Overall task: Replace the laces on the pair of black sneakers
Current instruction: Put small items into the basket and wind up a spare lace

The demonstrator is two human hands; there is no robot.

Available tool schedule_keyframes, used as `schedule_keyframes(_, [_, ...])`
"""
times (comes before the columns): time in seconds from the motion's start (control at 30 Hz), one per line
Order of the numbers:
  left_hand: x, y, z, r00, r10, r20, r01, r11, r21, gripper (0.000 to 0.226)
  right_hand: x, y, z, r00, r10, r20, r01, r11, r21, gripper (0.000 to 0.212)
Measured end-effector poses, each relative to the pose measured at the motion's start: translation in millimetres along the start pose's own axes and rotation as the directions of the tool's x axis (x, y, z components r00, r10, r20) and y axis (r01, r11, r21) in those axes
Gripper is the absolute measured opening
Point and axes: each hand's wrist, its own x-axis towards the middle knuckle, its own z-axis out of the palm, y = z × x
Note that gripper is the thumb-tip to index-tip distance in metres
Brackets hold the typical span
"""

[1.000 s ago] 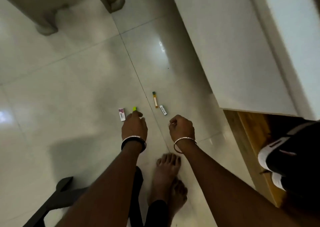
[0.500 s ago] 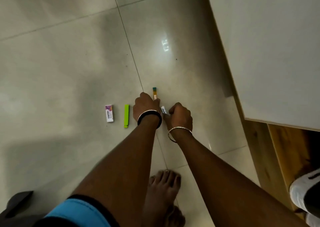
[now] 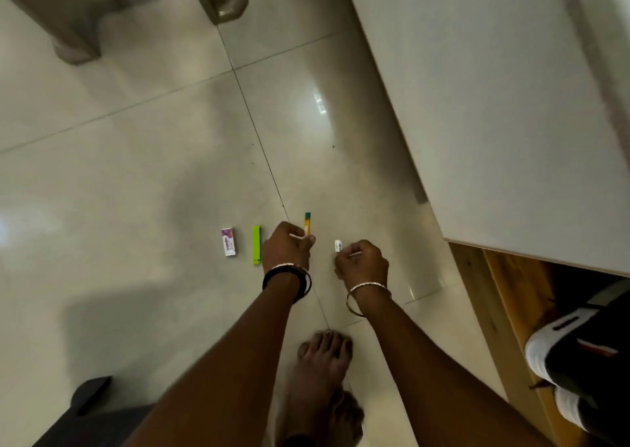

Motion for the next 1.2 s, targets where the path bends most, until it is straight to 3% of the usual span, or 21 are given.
schedule_keyframes(0.13, [-67, 20, -31, 0.997, -0.037, 0.062, 0.046, 0.989, -0.142, 0.018, -60, -15, -36, 0.991, 0.106, 0.084, -0.125, 0.957, 0.263, 0.029])
schedule_keyframes(0.2, [-100, 32, -46, 0.997, -0.026, 0.074, 0.039, 0.983, -0.177, 0.010, -91, -22, -50, 0.986, 0.130, 0.108, -0.159, 0.934, 0.321, 0.028])
schedule_keyframes(0.37, [-181, 84, -88, 0.996, -0.009, 0.092, 0.030, 0.974, -0.225, 0.018, -165, -61, -108, 0.979, 0.176, 0.103, -0.204, 0.867, 0.454, 0.019])
schedule_keyframes(0.5, [-240, 135, -119, 0.994, 0.046, 0.100, -0.022, 0.972, -0.232, 0.017, -217, -98, -163, 0.988, 0.149, 0.031, -0.139, 0.798, 0.586, 0.015])
schedule_keyframes(0.77, [-331, 215, -127, 0.940, 0.271, 0.209, -0.227, 0.951, -0.209, 0.010, -274, -128, -262, 0.982, 0.129, -0.141, 0.002, 0.729, 0.685, 0.016])
schedule_keyframes(1.0, [-399, 283, -84, 0.869, 0.399, 0.295, -0.341, 0.912, -0.229, 0.013, -275, -123, -367, 0.927, 0.214, -0.308, 0.121, 0.606, 0.786, 0.013])
schedule_keyframes(1.2, [-407, 365, -16, 0.763, 0.548, 0.342, -0.555, 0.827, -0.087, 0.021, -233, -112, -456, 0.873, 0.252, -0.418, 0.185, 0.621, 0.761, 0.016])
